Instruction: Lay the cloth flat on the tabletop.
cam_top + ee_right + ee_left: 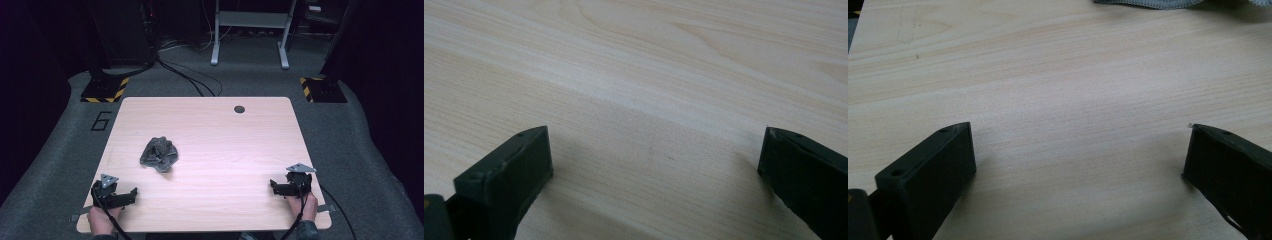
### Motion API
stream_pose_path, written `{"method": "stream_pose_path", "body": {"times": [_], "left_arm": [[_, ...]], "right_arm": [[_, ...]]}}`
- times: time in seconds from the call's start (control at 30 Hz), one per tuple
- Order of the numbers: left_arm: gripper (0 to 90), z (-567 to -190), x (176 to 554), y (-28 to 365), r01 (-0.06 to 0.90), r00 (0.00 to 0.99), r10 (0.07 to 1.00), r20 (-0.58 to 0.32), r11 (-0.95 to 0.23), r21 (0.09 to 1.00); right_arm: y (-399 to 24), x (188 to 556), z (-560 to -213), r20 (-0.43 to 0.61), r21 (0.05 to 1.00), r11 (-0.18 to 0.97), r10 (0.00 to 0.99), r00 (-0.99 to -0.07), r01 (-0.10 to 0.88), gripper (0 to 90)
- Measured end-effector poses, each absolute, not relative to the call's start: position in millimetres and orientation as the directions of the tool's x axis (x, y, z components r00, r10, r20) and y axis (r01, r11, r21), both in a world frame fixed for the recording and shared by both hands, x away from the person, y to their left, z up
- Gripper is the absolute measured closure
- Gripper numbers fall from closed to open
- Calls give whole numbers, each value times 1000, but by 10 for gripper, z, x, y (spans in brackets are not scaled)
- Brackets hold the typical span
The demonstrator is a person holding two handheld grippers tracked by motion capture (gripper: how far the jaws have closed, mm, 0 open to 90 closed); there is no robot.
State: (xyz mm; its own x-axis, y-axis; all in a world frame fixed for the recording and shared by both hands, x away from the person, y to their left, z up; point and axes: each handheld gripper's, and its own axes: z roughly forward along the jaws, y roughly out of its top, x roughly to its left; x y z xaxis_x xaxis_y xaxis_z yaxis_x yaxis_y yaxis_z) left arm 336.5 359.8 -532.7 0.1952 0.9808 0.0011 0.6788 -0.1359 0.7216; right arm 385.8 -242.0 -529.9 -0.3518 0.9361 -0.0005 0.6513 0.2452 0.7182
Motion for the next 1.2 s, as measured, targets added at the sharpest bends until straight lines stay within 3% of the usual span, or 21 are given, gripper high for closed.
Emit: {"method": "stream_pose_path", "body": {"times": [0.6,0.77,1.2], "left_arm": [[0,-5324,3356,3603,676,188,982,1,-130,725],[1,-5244,3370,3606,661,186,981,-48,-89,745],[1,-4875,3643,3333,612,301,952,-46,-156,775]], "right_arm": [[-2424,3862,-5298,-3,719,249,935,-356,649,6],[-2424,3863,-5298,-3,719,249,935,-355,649,7],[-2420,3860,-5297,1,721,240,938,-347,650,11]]}}
